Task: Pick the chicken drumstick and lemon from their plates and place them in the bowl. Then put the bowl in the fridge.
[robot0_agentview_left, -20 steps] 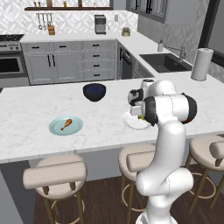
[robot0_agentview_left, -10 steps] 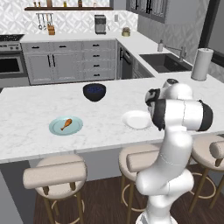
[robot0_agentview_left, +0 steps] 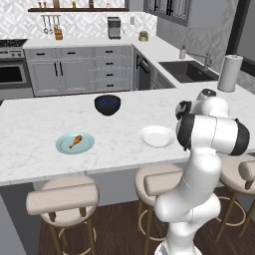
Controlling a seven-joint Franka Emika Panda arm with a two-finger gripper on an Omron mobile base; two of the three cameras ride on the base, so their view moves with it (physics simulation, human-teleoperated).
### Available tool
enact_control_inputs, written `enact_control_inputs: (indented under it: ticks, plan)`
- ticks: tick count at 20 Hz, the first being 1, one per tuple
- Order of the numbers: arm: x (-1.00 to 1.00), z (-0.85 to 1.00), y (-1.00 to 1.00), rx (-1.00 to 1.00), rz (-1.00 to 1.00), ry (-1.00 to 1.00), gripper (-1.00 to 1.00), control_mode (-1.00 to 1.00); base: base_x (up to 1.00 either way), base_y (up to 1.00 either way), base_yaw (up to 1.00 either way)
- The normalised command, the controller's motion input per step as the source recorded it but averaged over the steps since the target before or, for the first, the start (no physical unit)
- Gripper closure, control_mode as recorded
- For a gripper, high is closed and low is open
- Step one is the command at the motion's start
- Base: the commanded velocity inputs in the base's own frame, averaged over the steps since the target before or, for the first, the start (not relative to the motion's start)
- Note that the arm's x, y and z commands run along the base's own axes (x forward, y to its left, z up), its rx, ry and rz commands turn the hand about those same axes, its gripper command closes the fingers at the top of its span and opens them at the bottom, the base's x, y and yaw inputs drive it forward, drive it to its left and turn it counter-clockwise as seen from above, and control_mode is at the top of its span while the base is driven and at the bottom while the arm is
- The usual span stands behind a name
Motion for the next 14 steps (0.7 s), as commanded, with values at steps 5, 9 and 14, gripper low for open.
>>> enact_control_inputs:
  ticks: [5, 9, 14]
  plan:
    - [0.07, -0.03, -0.69, 0.22, 0.0, 0.07, 1.0, -1.0, 0.0, 0.0, 0.0]
    - [0.23, -0.43, -0.16, 0.14, 0.0, 0.01, 1.0, -1.0, 0.0, 0.0, 0.0]
    - [0.44, -0.45, 0.0, 0.0, 0.0, 0.06, 1.0, -1.0, 0.0, 0.0, 0.0]
